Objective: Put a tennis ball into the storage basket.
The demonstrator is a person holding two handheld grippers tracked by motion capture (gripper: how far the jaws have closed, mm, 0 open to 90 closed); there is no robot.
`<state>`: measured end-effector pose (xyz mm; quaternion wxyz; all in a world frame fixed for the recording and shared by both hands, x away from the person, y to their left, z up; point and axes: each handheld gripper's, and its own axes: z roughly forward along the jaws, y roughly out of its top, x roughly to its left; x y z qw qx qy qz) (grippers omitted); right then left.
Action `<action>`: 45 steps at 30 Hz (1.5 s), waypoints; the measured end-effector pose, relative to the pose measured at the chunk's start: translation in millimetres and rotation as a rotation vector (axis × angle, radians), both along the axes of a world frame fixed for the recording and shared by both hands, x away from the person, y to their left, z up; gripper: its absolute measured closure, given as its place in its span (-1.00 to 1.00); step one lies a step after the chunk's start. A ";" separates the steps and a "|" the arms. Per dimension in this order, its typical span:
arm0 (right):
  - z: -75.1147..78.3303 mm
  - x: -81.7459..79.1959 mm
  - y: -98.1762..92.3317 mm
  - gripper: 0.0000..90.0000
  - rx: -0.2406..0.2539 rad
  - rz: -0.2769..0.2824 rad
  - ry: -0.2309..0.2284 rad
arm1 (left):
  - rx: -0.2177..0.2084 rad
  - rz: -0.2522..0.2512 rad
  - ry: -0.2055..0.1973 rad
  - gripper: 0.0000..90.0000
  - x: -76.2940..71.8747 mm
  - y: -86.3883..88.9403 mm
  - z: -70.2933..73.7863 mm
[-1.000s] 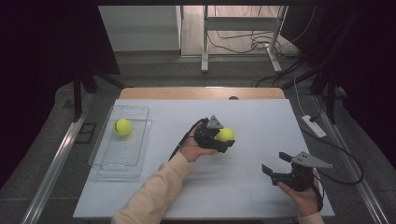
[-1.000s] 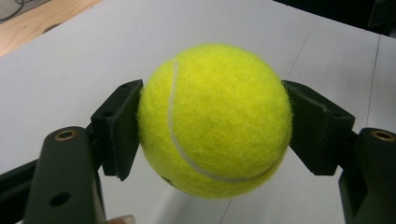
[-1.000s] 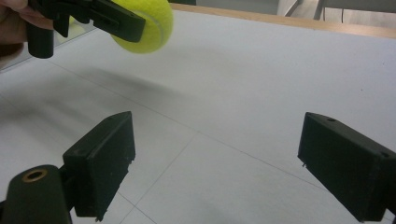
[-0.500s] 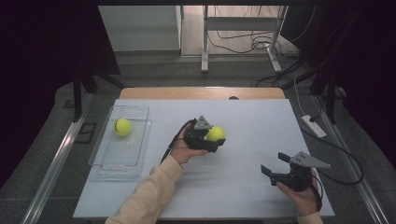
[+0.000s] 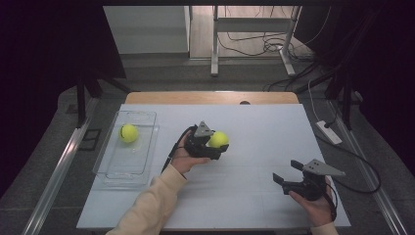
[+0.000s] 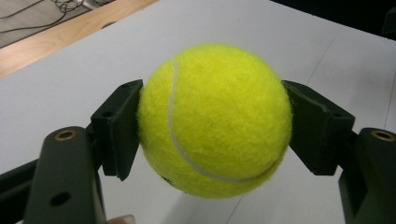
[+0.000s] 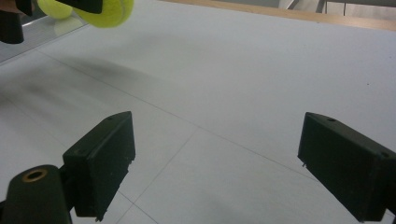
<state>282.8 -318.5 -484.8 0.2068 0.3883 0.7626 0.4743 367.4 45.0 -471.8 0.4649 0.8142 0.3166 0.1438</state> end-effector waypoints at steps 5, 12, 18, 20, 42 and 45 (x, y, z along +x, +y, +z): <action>-0.3 0.2 -0.4 -0.76 0.001 -0.003 0.001 | -0.012 0.011 -0.003 -0.39 -2.3 6.5 1.0; -0.6 0.6 0.8 -0.76 -0.002 -0.002 0.000 | -0.002 0.023 -0.006 -0.39 -5.7 16.1 0.5; -1.2 1.1 0.2 -0.76 -0.001 -0.004 0.002 | -0.017 0.041 -0.005 -0.39 -9.5 26.4 1.1; -1.1 1.3 0.1 -0.76 0.000 -0.005 0.002 | -0.021 0.046 -0.006 -0.39 -11.3 31.1 1.6; -1.8 2.9 1.3 -0.76 -0.003 -0.007 0.005 | -0.030 0.105 -0.026 -0.39 -20.8 55.8 9.7; -2.0 3.0 1.2 -0.76 -0.003 -0.007 0.006 | -0.030 0.113 -0.027 -0.39 -21.0 58.1 9.9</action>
